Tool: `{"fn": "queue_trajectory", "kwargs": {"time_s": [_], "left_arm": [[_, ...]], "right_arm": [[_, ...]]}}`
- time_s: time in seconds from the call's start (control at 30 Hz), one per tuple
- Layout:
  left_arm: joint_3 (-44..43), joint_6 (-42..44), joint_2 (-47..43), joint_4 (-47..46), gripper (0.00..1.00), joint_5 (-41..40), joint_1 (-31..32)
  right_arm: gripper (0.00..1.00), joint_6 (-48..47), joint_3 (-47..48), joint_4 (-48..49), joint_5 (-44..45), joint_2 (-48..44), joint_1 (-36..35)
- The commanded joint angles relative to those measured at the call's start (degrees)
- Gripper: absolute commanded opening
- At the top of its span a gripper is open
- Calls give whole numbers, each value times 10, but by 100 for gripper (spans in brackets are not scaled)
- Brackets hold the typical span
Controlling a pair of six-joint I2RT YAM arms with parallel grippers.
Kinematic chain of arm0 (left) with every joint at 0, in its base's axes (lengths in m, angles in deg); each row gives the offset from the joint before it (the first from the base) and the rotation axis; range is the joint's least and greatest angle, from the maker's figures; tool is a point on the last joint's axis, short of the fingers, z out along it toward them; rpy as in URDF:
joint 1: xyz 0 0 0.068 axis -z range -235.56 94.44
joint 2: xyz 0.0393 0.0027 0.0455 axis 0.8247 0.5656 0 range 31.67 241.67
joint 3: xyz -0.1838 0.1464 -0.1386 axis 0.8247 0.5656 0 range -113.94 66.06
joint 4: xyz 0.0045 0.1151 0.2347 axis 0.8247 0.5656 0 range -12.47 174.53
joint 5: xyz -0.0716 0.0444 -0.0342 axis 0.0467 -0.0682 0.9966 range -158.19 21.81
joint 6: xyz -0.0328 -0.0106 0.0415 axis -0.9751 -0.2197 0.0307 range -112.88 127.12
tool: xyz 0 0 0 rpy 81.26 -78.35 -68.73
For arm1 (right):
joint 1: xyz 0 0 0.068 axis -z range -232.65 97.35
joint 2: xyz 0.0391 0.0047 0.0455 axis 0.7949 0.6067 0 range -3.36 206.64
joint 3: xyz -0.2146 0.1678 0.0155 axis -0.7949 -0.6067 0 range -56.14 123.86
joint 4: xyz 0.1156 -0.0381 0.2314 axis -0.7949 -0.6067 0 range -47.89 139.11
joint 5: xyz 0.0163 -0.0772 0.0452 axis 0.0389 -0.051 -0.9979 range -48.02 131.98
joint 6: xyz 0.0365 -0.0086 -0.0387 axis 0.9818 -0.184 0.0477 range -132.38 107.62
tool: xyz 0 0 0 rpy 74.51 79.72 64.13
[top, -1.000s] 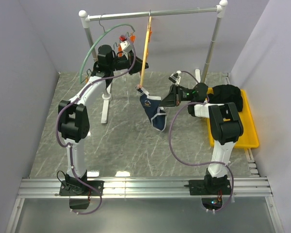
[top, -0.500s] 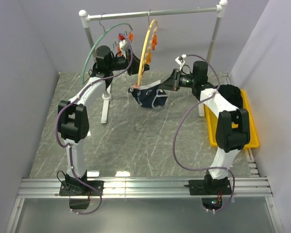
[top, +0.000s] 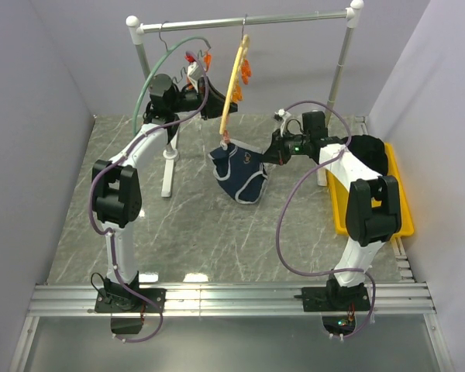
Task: Clip the underwear to the hanger
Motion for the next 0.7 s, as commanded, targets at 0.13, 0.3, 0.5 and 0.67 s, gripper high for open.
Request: {"fn": "queue_trajectory", "kwargs": {"time_s": [0.13, 0.3, 0.5, 0.67], "left_arm": [[-27, -27, 7, -50, 0, 10, -8], [-32, -27, 9, -57, 0, 13, -10], [-28, -28, 9, -68, 0, 17, -10], [-31, -29, 10, -72, 0, 20, -10]], "right_arm": [[0, -184, 37, -88, -2, 17, -6], [6, -235, 24, -121, -17, 27, -10], [11, -247, 52, -132, -19, 45, -10], [27, -275, 97, -184, -29, 74, -12]]}}
